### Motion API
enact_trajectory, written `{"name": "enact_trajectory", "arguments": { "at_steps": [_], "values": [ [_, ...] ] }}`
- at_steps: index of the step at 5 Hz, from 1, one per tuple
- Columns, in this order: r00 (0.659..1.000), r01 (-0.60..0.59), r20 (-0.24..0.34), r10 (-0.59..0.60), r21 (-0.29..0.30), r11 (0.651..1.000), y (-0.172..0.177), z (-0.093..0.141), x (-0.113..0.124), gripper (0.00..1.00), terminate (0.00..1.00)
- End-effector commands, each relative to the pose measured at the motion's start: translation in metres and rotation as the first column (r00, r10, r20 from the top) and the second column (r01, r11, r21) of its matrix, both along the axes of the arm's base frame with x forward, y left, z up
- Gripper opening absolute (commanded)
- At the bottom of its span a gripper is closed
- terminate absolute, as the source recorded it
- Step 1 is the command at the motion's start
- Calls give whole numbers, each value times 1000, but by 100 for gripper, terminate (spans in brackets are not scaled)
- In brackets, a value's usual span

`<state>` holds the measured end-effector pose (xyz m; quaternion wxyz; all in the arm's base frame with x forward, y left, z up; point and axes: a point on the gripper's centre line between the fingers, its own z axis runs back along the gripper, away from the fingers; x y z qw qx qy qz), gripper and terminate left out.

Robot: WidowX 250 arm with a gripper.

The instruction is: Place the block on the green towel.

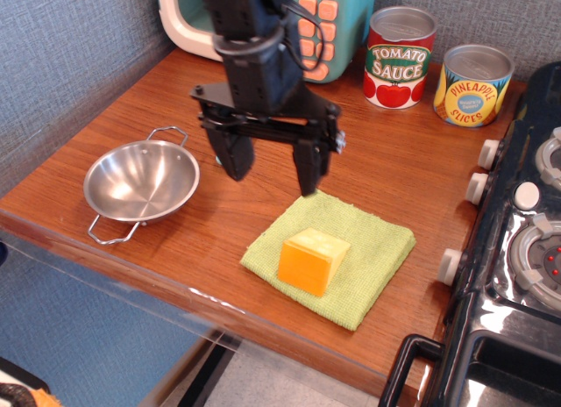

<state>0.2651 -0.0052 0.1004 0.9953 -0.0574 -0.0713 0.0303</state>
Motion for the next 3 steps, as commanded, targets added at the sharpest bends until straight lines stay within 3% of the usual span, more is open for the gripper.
{"name": "enact_trajectory", "arguments": {
  "at_steps": [1,2,3],
  "values": [
    [997,70,-18,-69,68,995,17,2,-4,100,0],
    [997,70,-18,-69,68,995,17,2,-4,100,0],
    [997,70,-18,-69,68,995,17,2,-4,100,100]
  ]
}}
